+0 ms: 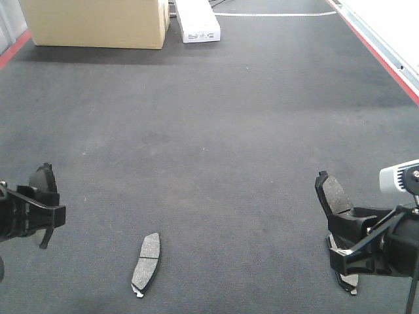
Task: Move and align brake pads A on conveyor
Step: 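Approach the belt beside the two placed pads holding both pads, then lower the left gripper's pad onto the belt beside the placed pads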
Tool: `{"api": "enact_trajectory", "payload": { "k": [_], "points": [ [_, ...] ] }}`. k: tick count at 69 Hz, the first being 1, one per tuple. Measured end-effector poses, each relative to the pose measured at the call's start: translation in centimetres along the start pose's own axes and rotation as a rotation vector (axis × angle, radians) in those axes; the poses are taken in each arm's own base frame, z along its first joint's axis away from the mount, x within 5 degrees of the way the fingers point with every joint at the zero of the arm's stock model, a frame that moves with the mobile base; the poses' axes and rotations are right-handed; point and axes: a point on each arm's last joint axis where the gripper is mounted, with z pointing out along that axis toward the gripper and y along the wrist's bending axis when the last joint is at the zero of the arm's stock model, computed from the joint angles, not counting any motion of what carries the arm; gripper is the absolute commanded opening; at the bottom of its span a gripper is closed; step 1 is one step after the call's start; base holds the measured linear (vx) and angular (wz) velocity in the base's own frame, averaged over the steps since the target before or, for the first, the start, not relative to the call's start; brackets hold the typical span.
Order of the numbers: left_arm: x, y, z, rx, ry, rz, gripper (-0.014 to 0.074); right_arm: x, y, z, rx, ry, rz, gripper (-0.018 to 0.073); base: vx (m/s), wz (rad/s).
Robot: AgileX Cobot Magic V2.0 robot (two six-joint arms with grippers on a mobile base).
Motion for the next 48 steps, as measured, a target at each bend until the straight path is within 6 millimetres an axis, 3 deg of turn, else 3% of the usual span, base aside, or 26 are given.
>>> {"api": "enact_trajectory", "payload": {
  "k": [21, 33, 48],
  "points": [
    [0.1, -1.7, 0.1, 0.131, 0.005, -0.017, 0.0198, 0.0, 0.0, 0.0, 0.000, 0.000, 0.000, 0.0077, 0.00, 0.00],
    [0.5, -4.9, 1.8, 0.263, 0.019, -0.005, 0.0198, 0.0, 0.0, 0.0, 0.000, 0.000, 0.000, 0.0077, 0.00, 0.00],
    [1.6, -10.9, 5.5, 0.377, 0.125, 0.076, 0.0198, 0.0, 0.0, 0.0, 0.000, 0.000, 0.000, 0.0077, 0.00, 0.00]
  ]
}}
